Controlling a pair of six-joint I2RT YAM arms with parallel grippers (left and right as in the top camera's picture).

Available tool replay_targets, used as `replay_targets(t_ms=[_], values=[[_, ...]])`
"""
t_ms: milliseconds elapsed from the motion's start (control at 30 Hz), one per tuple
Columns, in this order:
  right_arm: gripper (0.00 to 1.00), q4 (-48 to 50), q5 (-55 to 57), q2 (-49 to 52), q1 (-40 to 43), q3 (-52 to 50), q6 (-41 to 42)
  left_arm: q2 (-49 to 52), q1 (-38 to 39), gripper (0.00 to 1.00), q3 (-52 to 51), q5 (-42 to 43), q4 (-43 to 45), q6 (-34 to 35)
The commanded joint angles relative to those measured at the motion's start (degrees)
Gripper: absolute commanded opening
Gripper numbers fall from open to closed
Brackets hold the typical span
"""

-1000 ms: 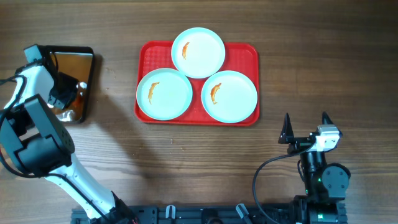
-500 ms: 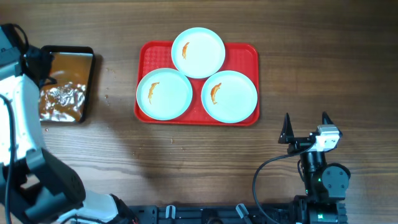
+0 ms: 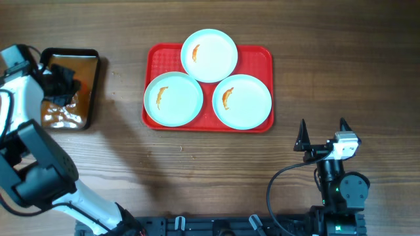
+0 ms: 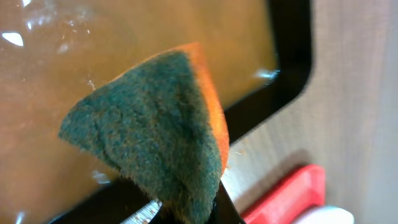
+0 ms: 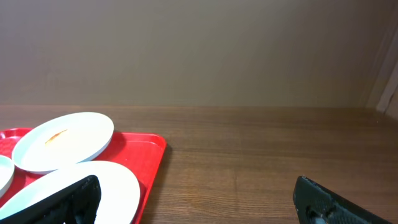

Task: Clean dirty plates on tray and stack at the side

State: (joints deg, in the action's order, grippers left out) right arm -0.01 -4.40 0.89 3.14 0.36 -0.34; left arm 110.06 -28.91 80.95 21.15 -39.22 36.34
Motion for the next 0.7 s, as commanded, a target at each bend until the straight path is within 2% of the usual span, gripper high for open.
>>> replay_targets(t_ms=[0, 167, 300, 600, 667], values=[[1.0, 0.1, 0.8, -0.3, -0.2, -0.1, -0.8, -4.3, -3.8, 0.04, 0.9, 12.4, 0.7, 0.2], [1.0, 0.1, 0.8, -0.3, -0.2, -0.1, -0.7, -4.9, -8.0, 0.04, 0.9, 19.6, 0.7, 1.2], [1.0, 0.1, 0.8, -0.3, -0.2, -0.1, -0.7, -4.9, -10.6, 0.04, 0.9, 27.0, 0.6, 9.4], [1.0, 0.1, 0.8, -0.3, -0.2, -0.1, -0.7, -4.9, -15.0, 0.04, 0.9, 33.2, 0.2, 9.6], [1.0, 0.1, 0.8, -0.3, -0.2, -0.1, -0.8, -4.9, -15.3, 0.04, 0.9, 36.7, 0.4, 9.6]])
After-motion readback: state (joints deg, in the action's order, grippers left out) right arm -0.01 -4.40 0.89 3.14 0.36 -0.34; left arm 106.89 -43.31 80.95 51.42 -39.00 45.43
